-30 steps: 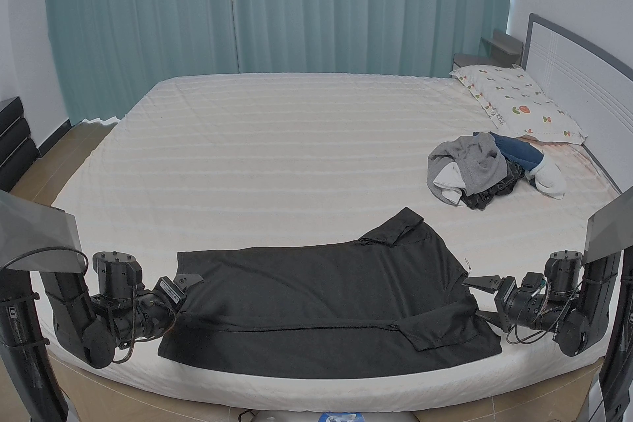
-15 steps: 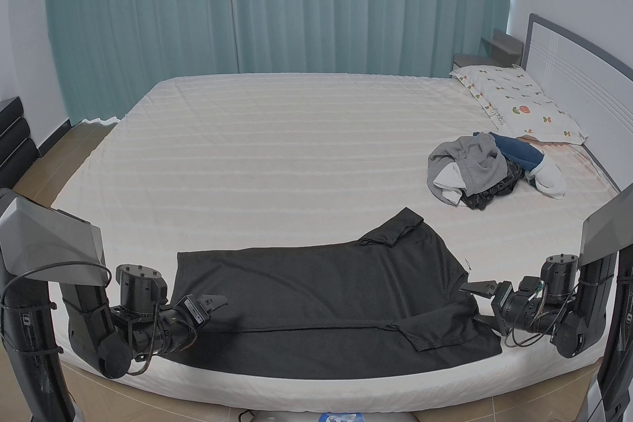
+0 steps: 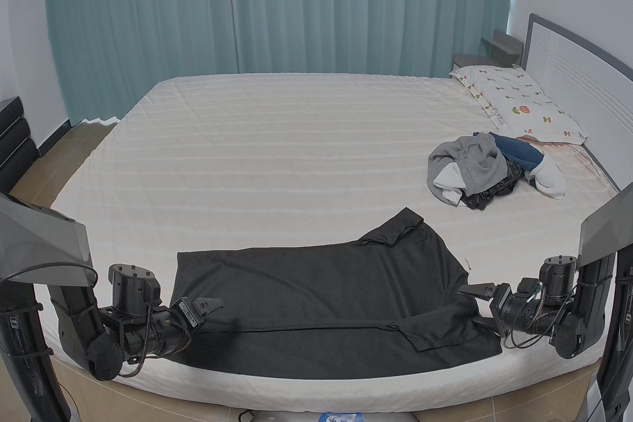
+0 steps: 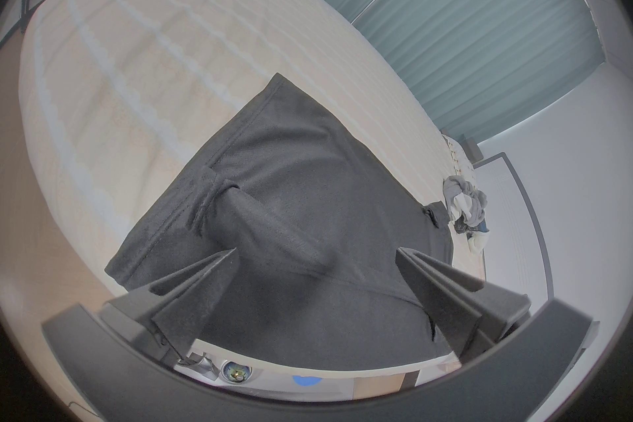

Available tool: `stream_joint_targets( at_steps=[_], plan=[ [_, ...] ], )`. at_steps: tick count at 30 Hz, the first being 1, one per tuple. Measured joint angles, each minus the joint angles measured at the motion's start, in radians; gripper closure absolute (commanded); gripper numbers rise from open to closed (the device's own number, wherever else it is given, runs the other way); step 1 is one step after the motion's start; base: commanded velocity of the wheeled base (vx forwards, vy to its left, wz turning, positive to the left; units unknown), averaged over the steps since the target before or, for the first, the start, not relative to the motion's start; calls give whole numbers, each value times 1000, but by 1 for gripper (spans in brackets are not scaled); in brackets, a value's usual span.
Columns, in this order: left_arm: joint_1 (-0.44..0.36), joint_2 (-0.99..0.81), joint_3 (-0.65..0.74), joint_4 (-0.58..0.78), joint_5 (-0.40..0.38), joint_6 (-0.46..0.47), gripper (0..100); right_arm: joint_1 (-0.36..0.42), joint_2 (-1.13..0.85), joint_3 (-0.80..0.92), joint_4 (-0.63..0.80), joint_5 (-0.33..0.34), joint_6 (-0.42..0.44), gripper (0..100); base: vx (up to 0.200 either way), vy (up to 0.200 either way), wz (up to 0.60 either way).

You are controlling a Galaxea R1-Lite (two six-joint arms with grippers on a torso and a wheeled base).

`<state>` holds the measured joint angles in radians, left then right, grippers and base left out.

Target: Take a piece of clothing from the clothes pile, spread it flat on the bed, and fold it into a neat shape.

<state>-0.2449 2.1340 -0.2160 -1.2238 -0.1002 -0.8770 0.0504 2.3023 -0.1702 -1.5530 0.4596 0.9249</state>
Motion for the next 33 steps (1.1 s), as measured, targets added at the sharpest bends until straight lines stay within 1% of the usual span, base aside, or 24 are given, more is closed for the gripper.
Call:
stream_joint_targets(
  at_steps=[6, 13, 18, 21, 24, 28, 33],
  plan=[
    [-9, 1, -3, 19, 0, 13, 0, 6, 5, 0, 0, -4, -2, 0, 0, 0, 0],
    [-11, 49, -36, 29, 2, 38, 0, 11, 9, 1, 0, -5, -3, 0, 0, 0, 0],
    [7, 87, -89, 32, 16, 50, 0, 12, 10, 0, 0, -5, -3, 0, 0, 0, 0],
    [32, 108, -141, 35, 39, 48, 0, 12, 10, -1, 0, -6, -3, 0, 0, 0, 0],
    [63, 126, -191, 35, 63, 3, 0, 12, 11, -1, 0, -6, -3, 0, 0, 0, 0],
    [91, 135, -222, 32, 72, -75, 0, 12, 11, -1, 0, -6, -3, 0, 0, 0, 0],
    [114, 135, -233, 27, 76, -88, 0, 12, 11, 0, 0, -6, -3, 0, 0, 0, 0]
  ],
)
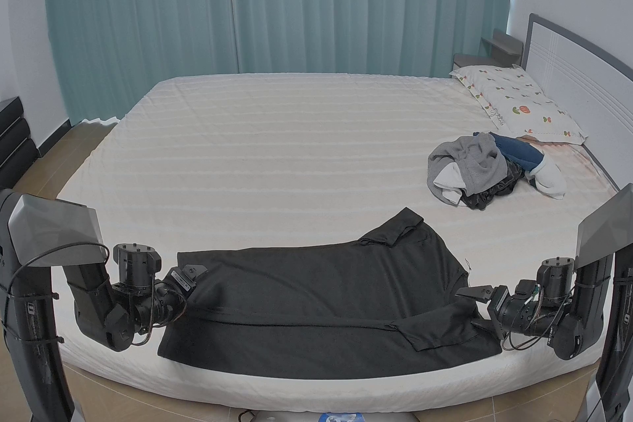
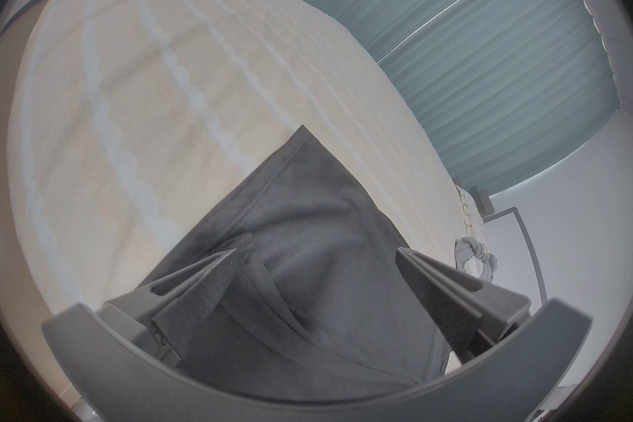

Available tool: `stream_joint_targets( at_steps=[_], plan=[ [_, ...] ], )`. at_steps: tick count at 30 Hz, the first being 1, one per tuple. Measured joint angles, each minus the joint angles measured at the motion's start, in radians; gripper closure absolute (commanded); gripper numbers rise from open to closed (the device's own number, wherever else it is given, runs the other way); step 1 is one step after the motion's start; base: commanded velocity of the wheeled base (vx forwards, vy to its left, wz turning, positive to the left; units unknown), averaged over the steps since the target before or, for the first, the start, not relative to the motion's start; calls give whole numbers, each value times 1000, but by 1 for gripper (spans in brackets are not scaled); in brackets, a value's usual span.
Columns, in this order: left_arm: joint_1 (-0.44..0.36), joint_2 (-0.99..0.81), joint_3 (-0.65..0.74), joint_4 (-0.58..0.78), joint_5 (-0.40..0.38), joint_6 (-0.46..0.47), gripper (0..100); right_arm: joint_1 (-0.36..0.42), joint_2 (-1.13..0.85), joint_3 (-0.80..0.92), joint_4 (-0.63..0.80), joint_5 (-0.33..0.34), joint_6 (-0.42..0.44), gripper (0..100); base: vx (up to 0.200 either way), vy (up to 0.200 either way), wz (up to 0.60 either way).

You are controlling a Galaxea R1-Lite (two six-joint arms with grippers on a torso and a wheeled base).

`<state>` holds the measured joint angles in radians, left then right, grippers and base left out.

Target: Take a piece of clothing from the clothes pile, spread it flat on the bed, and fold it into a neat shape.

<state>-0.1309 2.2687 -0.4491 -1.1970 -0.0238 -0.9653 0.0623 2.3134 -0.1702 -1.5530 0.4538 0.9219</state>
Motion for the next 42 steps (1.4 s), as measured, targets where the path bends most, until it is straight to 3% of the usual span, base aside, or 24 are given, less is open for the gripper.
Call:
stream_joint_targets(
  at_steps=[4, 9, 12, 17, 24, 31, 42],
  plan=[
    [38, 0, -19, -10, 0, -7, 0, 0, 0, 0, 0, 0, 0, 0, 0, 0, 0],
    [98, -3, -61, -14, -4, -90, 0, 0, 0, 0, 0, 0, 0, 0, 0, 0, 0],
    [140, -10, -78, -16, -28, -138, 0, 0, 0, 0, 0, 0, 0, 0, 0, 0, 0],
    [162, -22, -71, -13, -87, -132, 0, 0, 0, 0, 0, 0, 0, 0, 0, 0, 0],
    [153, -27, -9, -15, -137, 58, 0, 0, 0, 0, 0, -4, -6, 0, 0, 0, 0],
    [107, -29, 51, -11, -144, 139, 0, 2, 0, 2, 0, -7, -11, 0, 0, 0, 0],
    [67, -30, 82, 0, -135, 447, 0, 8, 2, 5, 0, -6, -12, 0, 0, 0, 0]
  ],
)
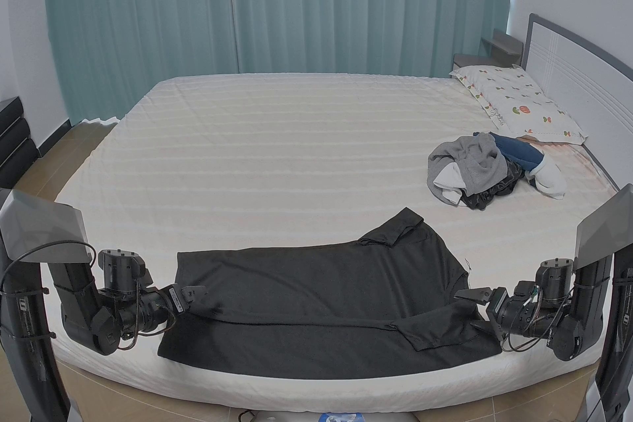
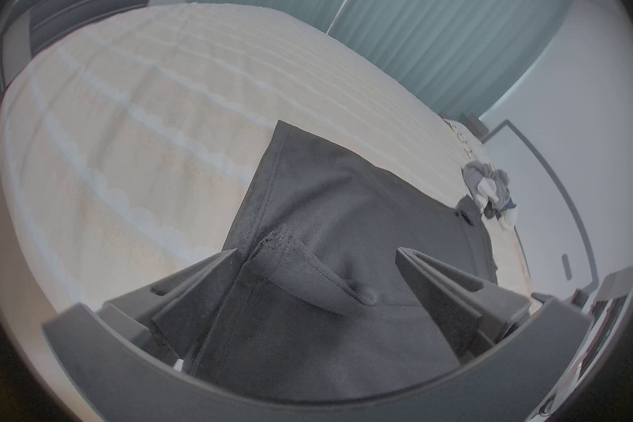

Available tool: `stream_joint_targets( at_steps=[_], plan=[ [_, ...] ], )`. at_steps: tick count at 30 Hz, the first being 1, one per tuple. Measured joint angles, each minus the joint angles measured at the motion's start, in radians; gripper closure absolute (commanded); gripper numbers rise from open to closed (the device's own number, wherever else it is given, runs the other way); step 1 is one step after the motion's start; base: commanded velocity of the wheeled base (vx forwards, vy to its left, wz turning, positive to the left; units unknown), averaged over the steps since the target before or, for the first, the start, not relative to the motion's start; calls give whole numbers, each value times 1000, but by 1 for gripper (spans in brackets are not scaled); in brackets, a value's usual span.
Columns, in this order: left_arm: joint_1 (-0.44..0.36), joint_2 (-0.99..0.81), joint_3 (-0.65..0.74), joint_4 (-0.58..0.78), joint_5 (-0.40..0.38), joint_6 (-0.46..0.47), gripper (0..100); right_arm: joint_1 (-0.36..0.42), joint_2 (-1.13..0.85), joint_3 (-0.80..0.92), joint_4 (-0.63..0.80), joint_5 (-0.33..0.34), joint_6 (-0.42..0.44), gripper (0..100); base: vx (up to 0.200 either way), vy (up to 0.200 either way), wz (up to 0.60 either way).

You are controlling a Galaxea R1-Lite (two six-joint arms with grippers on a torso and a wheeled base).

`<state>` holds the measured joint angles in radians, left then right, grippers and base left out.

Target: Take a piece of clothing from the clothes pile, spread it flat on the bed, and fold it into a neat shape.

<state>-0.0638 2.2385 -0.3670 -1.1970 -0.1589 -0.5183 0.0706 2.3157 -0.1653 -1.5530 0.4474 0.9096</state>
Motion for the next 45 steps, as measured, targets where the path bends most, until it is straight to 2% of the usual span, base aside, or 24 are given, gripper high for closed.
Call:
stream_joint_targets(
  at_steps=[20, 21, 27, 37, 45],
  plan=[
    [-2, 80, -37, -11, 29, 31, 0, 0, 0, 0, 0, 0, 0, 0, 0, 0, 0],
    [-1, 84, -39, -11, 31, 31, 100, -2, -2, 0, 0, 0, 0, 0, 0, 0, 0],
    [11, 96, -40, -11, 33, 25, 100, -6, -44, 1, 0, -37, -26, 0, 0, 0, 0],
    [27, 95, -31, -11, 37, -23, 100, -5, -72, 0, 0, -127, -246, 0, 0, 0, 0],
    [43, 93, -15, -13, 37, -39, 100, 3, -22, -99, 0, -132, -295, 0, 0, 0, 0]
  ],
)
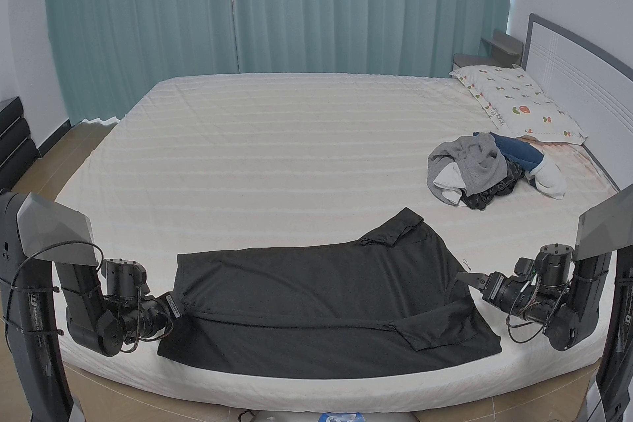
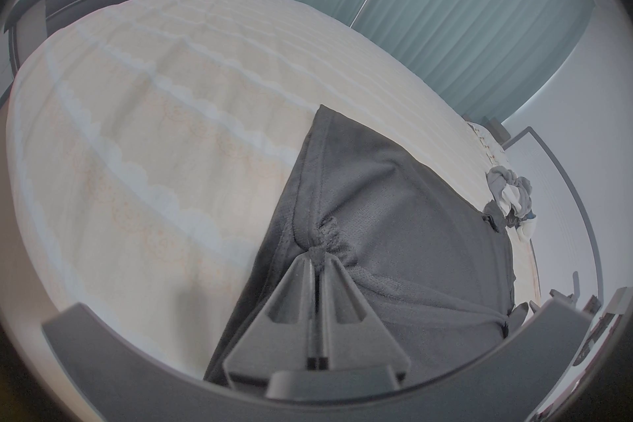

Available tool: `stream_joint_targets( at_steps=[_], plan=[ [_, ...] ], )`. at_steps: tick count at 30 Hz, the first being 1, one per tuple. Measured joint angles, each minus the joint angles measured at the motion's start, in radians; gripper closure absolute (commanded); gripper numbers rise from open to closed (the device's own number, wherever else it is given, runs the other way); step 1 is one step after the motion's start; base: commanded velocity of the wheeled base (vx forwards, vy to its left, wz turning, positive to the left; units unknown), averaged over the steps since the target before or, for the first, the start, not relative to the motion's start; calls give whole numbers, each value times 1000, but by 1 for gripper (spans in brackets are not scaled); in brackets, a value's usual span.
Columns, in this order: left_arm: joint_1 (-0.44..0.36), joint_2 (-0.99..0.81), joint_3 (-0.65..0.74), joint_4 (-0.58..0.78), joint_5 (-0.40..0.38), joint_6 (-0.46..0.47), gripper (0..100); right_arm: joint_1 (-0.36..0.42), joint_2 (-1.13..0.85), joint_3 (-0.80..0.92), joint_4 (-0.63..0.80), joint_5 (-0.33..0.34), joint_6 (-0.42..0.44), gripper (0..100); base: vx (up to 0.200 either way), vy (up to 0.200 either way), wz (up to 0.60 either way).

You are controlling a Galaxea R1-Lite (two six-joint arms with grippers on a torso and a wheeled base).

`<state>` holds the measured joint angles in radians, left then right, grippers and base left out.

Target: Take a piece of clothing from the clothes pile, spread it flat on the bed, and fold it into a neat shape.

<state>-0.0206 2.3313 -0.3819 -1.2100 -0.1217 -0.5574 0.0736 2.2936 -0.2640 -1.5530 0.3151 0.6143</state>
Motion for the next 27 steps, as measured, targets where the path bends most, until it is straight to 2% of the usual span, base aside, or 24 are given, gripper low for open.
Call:
stream_joint_targets(
  at_steps=[11, 16, 17, 21, 27],
  plan=[
    [6, -7, 13, 0, -1, -22, 100, 18, 133, -107, 0, 9, -47, 0, 0, 0, 0],
    [6, -6, 13, 0, -1, -23, 100, 16, 166, -112, 0, 14, -102, 0, 0, 0, 0],
    [6, -6, 13, 0, -1, -24, 100, 15, 171, -109, 0, 18, -112, 100, 0, 0, 0],
    [5, -6, 13, 0, -1, -23, 100, 9, 182, -102, 0, 23, -143, 100, 0, 0, 0],
    [5, -4, 13, 0, -1, -22, 100, -9, 187, -90, 0, 26, -140, 100, 0, 0, 0]
  ],
)
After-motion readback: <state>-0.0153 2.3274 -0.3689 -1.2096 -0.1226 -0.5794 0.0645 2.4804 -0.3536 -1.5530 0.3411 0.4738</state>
